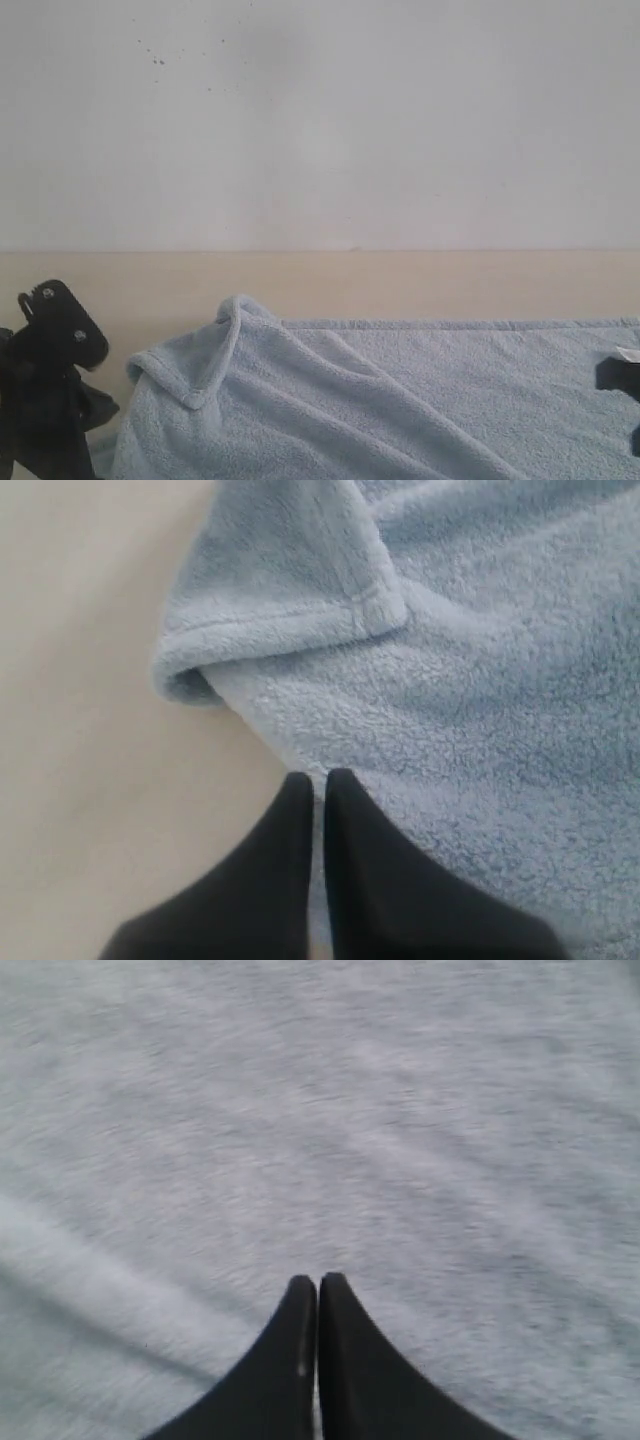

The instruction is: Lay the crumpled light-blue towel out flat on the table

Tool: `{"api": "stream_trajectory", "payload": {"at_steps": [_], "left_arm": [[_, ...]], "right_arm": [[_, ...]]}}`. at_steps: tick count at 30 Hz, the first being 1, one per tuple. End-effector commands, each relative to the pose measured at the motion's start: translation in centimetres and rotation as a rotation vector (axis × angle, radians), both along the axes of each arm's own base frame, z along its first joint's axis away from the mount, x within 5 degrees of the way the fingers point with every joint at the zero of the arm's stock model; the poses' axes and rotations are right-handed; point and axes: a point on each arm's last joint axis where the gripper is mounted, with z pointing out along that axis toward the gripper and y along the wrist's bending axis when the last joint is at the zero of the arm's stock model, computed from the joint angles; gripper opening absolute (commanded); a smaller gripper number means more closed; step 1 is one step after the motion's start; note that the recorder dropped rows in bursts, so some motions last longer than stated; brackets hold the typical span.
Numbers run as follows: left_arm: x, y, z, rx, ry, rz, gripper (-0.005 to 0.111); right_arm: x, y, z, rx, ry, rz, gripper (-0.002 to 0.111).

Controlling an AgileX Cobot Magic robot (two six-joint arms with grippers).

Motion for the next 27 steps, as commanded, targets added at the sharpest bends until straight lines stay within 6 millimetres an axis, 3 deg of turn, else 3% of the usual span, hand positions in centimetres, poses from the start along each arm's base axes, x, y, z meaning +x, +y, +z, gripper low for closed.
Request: {"api": "stream_trajectory", "payload": {"at_steps": [1, 4, 9, 18, 20, 22, 27], "left_arm": [[0.5, -0.4, -2.3, 0.025, 0.039, -0.042, 0.004], [0.7, -0.5, -3.4, 0.037, 0.078, -0.042, 0.004], [1.7, -0.7, -5.4, 0.058, 0.139, -0.04, 0.004], [2.1, -0.7, -7.4, 0.075, 0.217, -0.014, 0.004], [2.4, -0.8, -7.1, 0.015, 0.193, 0.05, 0.004], [3.2, -0.8, -6.1, -0.135, 0.122, 0.219, 0.004], [2.4, 0.1, -5.0, -0.268, -0.014, 0.372, 0.004]], "right_arm": [[-0.3, 4.8, 0.8, 0.116, -0.085, 0.309, 0.0], [-0.9, 7.8, 0.9, 0.126, -0.102, 0.459, 0.0], [-1.8, 10.5, 1.0, 0.121, -0.11, 0.598, 0.0], [-1.5, 10.8, 1.7, 0.133, -0.12, 0.623, 0.0], [-1.5, 10.9, 1.8, 0.135, -0.12, 0.626, 0.0], [-1.6, 10.9, 1.9, 0.136, -0.125, 0.627, 0.0], [-1.6, 10.9, 2.0, 0.139, -0.126, 0.624, 0.0]]}}
